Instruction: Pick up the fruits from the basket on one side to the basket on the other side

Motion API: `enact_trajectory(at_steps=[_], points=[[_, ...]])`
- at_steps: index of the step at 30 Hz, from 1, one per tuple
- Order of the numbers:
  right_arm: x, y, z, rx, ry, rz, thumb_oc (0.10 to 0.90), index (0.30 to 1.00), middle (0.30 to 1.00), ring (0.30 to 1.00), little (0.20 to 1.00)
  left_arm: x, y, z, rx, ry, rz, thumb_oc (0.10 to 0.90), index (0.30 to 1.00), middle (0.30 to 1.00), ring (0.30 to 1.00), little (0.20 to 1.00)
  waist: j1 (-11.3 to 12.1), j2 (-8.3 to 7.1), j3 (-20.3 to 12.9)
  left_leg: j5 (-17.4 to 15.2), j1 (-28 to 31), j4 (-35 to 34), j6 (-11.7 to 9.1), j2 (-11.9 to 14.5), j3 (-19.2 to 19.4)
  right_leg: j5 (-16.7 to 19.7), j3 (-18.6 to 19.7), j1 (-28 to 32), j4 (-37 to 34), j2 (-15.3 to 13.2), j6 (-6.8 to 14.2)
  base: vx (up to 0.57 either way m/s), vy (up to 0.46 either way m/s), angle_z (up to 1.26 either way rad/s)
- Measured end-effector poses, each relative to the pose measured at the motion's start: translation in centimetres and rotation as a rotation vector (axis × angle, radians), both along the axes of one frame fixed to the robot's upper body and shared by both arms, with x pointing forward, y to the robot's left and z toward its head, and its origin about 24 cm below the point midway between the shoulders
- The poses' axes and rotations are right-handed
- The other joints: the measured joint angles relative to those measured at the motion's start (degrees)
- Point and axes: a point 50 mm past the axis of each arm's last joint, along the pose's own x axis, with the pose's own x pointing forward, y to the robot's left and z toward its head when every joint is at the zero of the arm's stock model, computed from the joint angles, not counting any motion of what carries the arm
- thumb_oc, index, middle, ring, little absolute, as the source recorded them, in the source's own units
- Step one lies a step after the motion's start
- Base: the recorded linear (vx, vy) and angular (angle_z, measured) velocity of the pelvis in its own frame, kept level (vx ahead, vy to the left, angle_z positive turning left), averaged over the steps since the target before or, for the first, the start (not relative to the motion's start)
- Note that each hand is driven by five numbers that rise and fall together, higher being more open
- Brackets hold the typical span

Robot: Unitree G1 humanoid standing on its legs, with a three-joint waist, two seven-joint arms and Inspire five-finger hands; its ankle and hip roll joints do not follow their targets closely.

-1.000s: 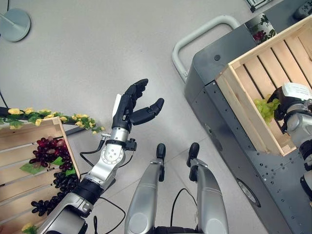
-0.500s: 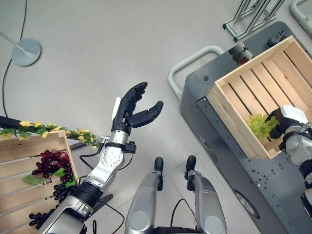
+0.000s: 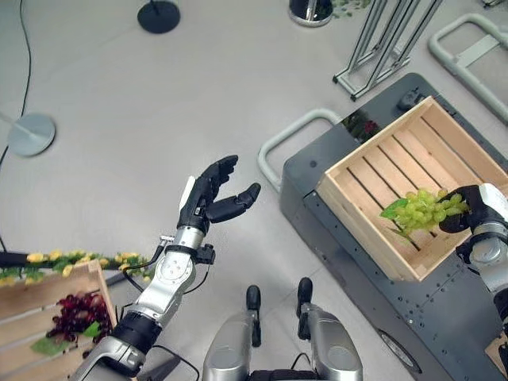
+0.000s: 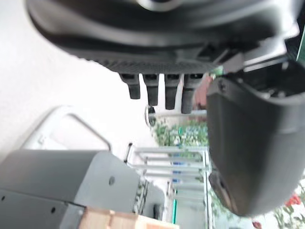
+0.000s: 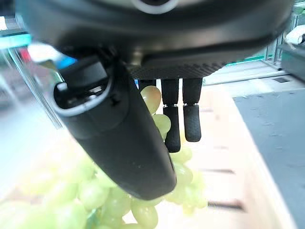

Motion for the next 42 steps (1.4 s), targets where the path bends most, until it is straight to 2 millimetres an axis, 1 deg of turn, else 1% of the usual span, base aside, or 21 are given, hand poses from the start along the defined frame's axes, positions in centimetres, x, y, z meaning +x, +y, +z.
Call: enact_trajectory(at_steps=[4, 5, 7, 9, 12, 14, 18, 23, 24, 27, 29, 31, 33, 35, 36, 37, 38, 39, 40, 41, 42], points=[[0.8, 1.1, 1.4, -0.013, -0.078, 0.033, 0.400, 0.300, 0.300, 0.300, 0.300, 0.1, -0.3, 0.2, -0.006, -0.001, -0.041, 0.800, 0.900, 0.900, 0.900, 0.900, -0.7, -0.01, -0.8, 0.2, 3.0, -1.9, -0.3, 0.3, -0.3, 0.0, -0.2, 3.3, -2.4, 0.5, 0.0, 0.07, -0.004, 0.01], [0.9, 1.6, 1.8, -0.015, -0.096, 0.051, 0.400, 0.300, 0.300, 0.300, 0.300, 0.1, -0.5, 0.2, -0.006, 0.003, -0.057, 0.800, 0.900, 0.900, 0.900, 0.900, -0.8, -0.03, -2.3, 0.2, 2.9, -2.6, -0.4, 0.3, -0.5, 0.0, -0.3, 3.3, -3.4, 0.6, 0.0, 0.07, 0.004, 0.05], [1.1, 2.0, 2.1, -0.015, -0.110, 0.068, 0.400, 0.300, 0.300, 0.300, 0.300, 0.1, -0.6, 0.2, -0.013, 0.009, -0.075, 0.800, 0.900, 0.900, 0.900, 0.900, -0.8, -0.02, -3.4, 0.4, 3.3, -3.4, -0.6, 0.4, -0.9, 0.1, -0.5, 3.8, -4.1, 0.7, 0.0, 0.07, 0.007, 0.10], [1.4, 2.8, 2.4, -0.006, -0.131, 0.099, 0.400, 0.300, 0.300, 0.300, 0.300, 0.0, -0.8, -0.1, -0.046, 0.029, -0.121, 0.800, 0.900, 0.900, 0.900, 0.900, -0.7, 0.02, -4.1, 0.4, 5.3, -4.4, -0.6, 0.5, -1.3, 0.1, -1.3, 6.4, -5.7, 0.9, 0.0, 0.09, 0.019, 0.14], [1.8, 4.1, 2.1, 0.025, -0.146, 0.132, 0.400, 0.300, 0.300, 0.300, 0.300, -0.5, -1.4, -0.7, -0.095, 0.063, -0.183, 0.800, 0.900, 0.900, 0.900, 0.900, -0.6, 0.11, -7.6, 0.9, 5.6, -6.3, -0.8, 0.6, -2.0, 0.3, -1.7, 6.8, -7.2, 1.1, 0.1, 0.05, 0.025, 0.10], [2.1, 5.0, 2.3, 0.041, -0.168, 0.160, 0.400, 0.300, 0.300, 0.300, 0.300, -0.5, -1.9, -0.9, -0.145, 0.071, -0.225, 0.800, 0.900, 0.900, 0.900, 0.900, -0.2, 0.30, -8.1, 1.0, 6.9, -6.8, -0.8, 0.6, -2.4, 0.4, -1.9, 8.3, -8.0, 1.2, 0.2, 0.06, 0.046, 0.08], [2.8, 7.0, 3.0, 0.119, -0.220, 0.227, 0.400, 0.300, 0.300, 0.300, 0.300, -0.7, -2.8, -1.0, -0.257, 0.085, -0.292, 0.800, 0.900, 0.900, 0.900, 0.900, 0.6, 1.05, -9.8, 1.0, 6.8, -7.1, -0.8, 0.5, -3.2, 0.4, -2.8, 8.5, -8.0, 1.1, 0.2, 0.04, 0.037, 0.09], [4.0, 9.4, 3.4, 0.237, -0.256, 0.278, 0.400, 0.300, 0.300, 0.300, 0.300, -0.7, -3.7, -1.0, -0.337, 0.082, -0.349, 0.800, 0.900, 0.900, 0.900, 0.900, 1.9, 1.46, -10.2, 1.7, 7.0, -7.1, -1.1, 0.5, -4.6, 0.3, -3.5, 9.2, -8.0, 1.1, 0.1, 0.04, 0.013, 0.17], [4.3, 10.1, 3.2, 0.252, -0.249, 0.294, 0.400, 0.300, 0.300, 0.300, 0.300, -0.8, -3.8, -1.0, -0.340, 0.082, -0.355, 0.800, 0.900, 0.900, 0.900, 0.900, 2.6, 1.62, -10.4, 1.9, 7.0, -7.3, -1.1, 0.5, -5.4, 0.3, -4.1, 9.3, -8.0, 1.0, 0.1, 0.03, 0.011, 0.24], [4.8, 11.9, 2.5, 0.362, -0.245, 0.316, 0.400, 0.300, 0.300, 0.300, 0.300, -0.8, -3.9, -0.8, -0.387, 0.081, -0.366, 0.800, 0.900, 0.900, 0.900, 0.900, 3.2, 1.92, -11.0, 2.7, 6.9, -7.9, -1.1, 0.4, -6.5, 0.3, -5.1, 9.4, -8.0, 0.9, 0.1, 0.03, 0.022, 0.21], [5.0, 13.1, 1.7, 0.421, -0.225, 0.328, 0.400, 0.300, 0.300, 0.300, 0.300, -0.8, -4.1, -0.8, -0.418, 0.081, -0.373, 0.800, 0.900, 0.900, 0.900, 0.900, 4.0, 2.19, -11.7, 3.0, 6.6, -7.9, -1.1, 0.3, -7.3, 0.3, -5.9, 9.5, -8.0, 0.8, 0.1, 0.03, 0.031, 0.18], [5.1, 15.2, 0.4, 0.500, -0.184, 0.353, 0.400, 0.300, 0.300, 0.300, 0.300, -0.8, -4.5, -0.6, -0.440, 0.074, -0.386, 0.800, 0.900, 0.900, 0.900, 0.900, 5.0, 2.61, -12.4, 3.2, 6.4, -7.9, -1.0, 0.1, -7.9, 0.3, -6.3, 9.5, -8.0, 0.7, 0.1, 0.03, 0.027, 0.14], [5.1, 16.6, -0.5, 0.554, -0.157, 0.379, 0.400, 0.300, 0.300, 0.300, 0.300, -0.8, -4.8, -0.5, -0.446, 0.073, -0.396, 0.800, 0.900, 0.900, 0.900, 0.900, 5.3, 2.80, -12.7, 3.3, 5.9, -7.8, -0.9, -0.1, -8.6, 0.2, -6.5, 9.5, -7.7, 0.5, 0.1, 0.04, -0.015, 0.21], [4.8, 16.9, -1.3, 0.569, -0.137, 0.379, 0.400, 0.300, 0.300, 0.300, 0.300, -0.7, -5.5, -0.4, -0.439, 0.079, -0.428, 0.800, 0.900, 0.900, 0.900, 0.900, 4.7, 2.85, -12.8, 3.7, 5.4, -7.7, -0.7, -0.3, -10.8, -0.5, -6.0, 9.5, -6.5, 0.4, 0.5, 0.05, -0.083, 0.61], [4.6, 16.8, -1.6, 0.568, -0.126, 0.371, 0.400, 0.300, 0.300, 0.300, 0.300, -0.8, -5.9, -0.3, -0.435, 0.080, -0.454, 0.800, 0.900, 0.900, 0.900, 0.900, 4.1, 2.88, -12.8, 4.2, 5.1, -7.7, -0.8, -0.4, -13.0, -1.0, -4.6, 9.4, -5.5, 0.2, 0.5, 0.06, -0.126, 1.02], [4.2, 16.2, -2.1, 0.559, -0.116, 0.354, 0.400, 0.300, 0.300, 0.300, 0.300, -0.8, -6.4, -0.3, -0.432, 0.088, -0.485, 0.800, 0.900, 0.900, 0.900, 0.900, 3.3, 3.20, -12.8, 4.6, 4.5, -7.7, -1.0, -0.2, -17.2, -2.0, -1.1, 8.9, -3.1, 0.5, -0.6, 0.06, -0.137, 1.22], [3.9, 15.8, -2.5, 0.553, -0.103, 0.342, 0.400, 0.300, 0.300, 0.300, 0.300, -0.8, -6.7, -0.3, -0.428, 0.095, -0.502, 0.800, 0.900, 0.900, 0.900, 0.900, 2.3, 3.40, -12.9, 5.0, 4.5, -7.7, -1.1, 0.0, -19.2, -2.5, 1.1, 8.6, -1.9, 0.6, -1.4, 0.00, -0.171, 1.68], [3.3, 15.0, -3.3, 0.537, -0.076, 0.316, 0.400, 0.300, 0.300, 0.300, 0.300, -1.0, -7.1, -0.3, -0.416, 0.096, -0.542, 0.800, 0.900, 0.900, 0.900, 0.900, 0.7, 3.23, -13.0, 5.9, 4.3, -7.9, -1.5, 0.2, -23.1, -4.8, 7.9, 7.6, 0.4, 1.3, -2.0, -0.02, -0.172, 1.38], [3.3, 14.8, -3.4, 0.534, -0.067, 0.309, 0.400, 0.300, 0.300, 0.300, 0.300, -1.0, -7.0, -0.1, -0.408, 0.091, -0.544, 0.800, 0.900, 0.900, 0.900, 0.900, 2.1, 2.37, -13.3, 6.0, 4.3, -8.2, -1.8, -0.1, -23.1, -4.8, 9.5, 7.1, 0.1, 0.9, -1.6, -0.02, -0.184, 1.01], [3.3, 15.0, -3.3, 0.533, -0.069, 0.314, 0.400, 0.300, 0.300, 0.300, 0.300, -0.9, -6.7, -0.1, -0.392, 0.089, -0.536, 0.800, 0.900, 0.900, 0.900, 0.900, 3.0, 1.86, -13.6, 6.1, 4.2, -8.2, -2.1, -0.6, -22.9, -5.3, 9.4, 7.6, -0.6, 0.4, -0.3, -0.01, -0.147, 0.14], [3.7, 15.2, -2.8, 0.530, -0.079, 0.328, 0.400, 0.300, 0.300, 0.300, 0.300, -0.9, -6.4, 0.0, -0.374, 0.085, -0.524, 0.800, 0.900, 0.900, 0.900, 0.900, 3.9, 1.80, -13.6, 6.2, 3.9, -8.3, -2.4, -0.8, -22.7, -4.7, 9.3, 8.7, -3.3, 0.0, 2.6, -0.01, -0.126, 0.10]])
